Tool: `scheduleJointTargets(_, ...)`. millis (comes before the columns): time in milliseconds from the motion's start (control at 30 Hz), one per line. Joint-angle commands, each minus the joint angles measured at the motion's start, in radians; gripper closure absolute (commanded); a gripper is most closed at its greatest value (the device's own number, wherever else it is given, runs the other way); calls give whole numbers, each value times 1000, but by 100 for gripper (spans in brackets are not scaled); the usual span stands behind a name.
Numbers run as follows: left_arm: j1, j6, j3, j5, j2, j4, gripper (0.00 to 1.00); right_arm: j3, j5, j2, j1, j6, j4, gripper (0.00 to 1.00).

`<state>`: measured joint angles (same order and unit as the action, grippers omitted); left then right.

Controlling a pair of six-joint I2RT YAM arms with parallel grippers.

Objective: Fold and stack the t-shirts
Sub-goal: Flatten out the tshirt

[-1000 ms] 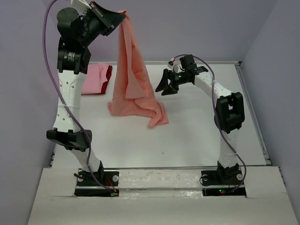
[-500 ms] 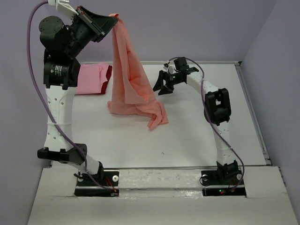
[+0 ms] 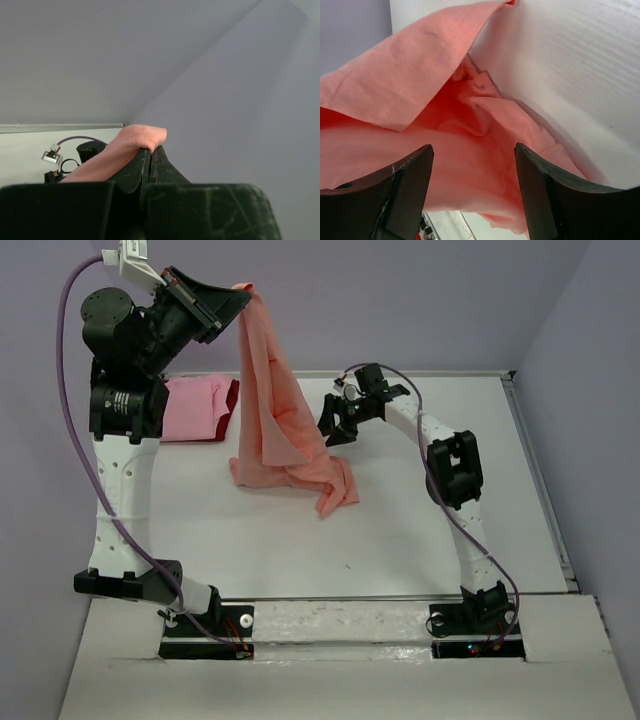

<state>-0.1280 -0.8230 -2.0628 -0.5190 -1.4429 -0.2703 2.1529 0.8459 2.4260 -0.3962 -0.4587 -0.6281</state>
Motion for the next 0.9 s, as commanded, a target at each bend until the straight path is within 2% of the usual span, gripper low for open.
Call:
scheduleJointTargets(0,11,-7,-13,-50,35,79,100,-2,-48,5,-20,63,-50,28)
scheduleJointTargets(667,57,-13,21,-107,59,80,100,99,-410,35,-38,229,-309,29)
scheduleJointTargets(700,59,-11,23,-108,61,82,100,99,-415,35,-38,230,-317,31)
scheduleJointTargets(733,62,-14,30,-111,64,85,100,101,-415,36,-38,233,-323,41)
scheduleJointTargets(767,64,-15,32,-113,68,86,100,102,-418,38,-38,233,-329,47)
scheduleJointTargets(800,67,-16,35,-113,68,88,100,104,-418,45,-38,235,-344,64)
scheduleJointTargets(867,71,-18,43,-118,72,89,100,107,-418,51,-47,238,-358,69)
